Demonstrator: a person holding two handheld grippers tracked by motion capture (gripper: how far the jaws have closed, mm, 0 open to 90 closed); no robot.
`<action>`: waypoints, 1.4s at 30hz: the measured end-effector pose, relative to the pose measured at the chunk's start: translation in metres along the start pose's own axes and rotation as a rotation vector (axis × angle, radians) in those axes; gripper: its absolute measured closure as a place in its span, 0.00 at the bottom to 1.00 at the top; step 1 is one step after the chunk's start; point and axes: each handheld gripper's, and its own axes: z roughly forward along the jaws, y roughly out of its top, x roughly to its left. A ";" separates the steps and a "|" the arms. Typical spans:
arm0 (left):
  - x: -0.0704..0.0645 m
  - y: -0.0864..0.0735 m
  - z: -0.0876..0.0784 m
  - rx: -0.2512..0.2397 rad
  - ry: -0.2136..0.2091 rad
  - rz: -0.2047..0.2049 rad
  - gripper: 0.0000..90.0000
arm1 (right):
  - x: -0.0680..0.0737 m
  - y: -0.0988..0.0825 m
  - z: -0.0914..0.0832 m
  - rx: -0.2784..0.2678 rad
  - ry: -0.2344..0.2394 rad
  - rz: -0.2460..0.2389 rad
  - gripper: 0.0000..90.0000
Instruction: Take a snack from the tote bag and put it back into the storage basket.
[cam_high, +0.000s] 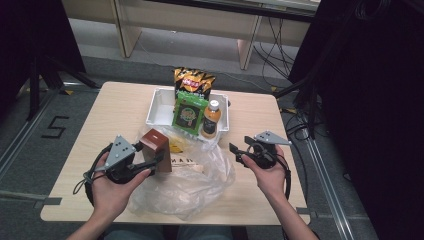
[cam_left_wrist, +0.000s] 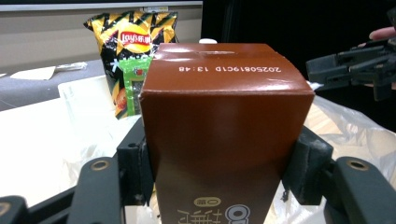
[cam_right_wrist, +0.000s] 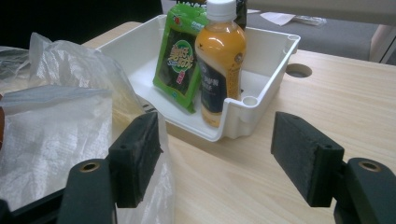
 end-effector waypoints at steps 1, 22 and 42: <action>0.000 0.002 -0.001 0.000 0.003 -0.010 0.42 | 0.000 0.000 0.000 0.003 -0.001 0.002 0.37; 0.006 0.043 0.004 -0.049 -0.009 0.003 0.42 | -0.003 -0.002 -0.001 -0.011 -0.012 0.007 0.38; 0.022 0.080 0.023 -0.085 0.011 0.012 0.42 | -0.003 -0.003 -0.001 0.001 -0.002 0.021 0.38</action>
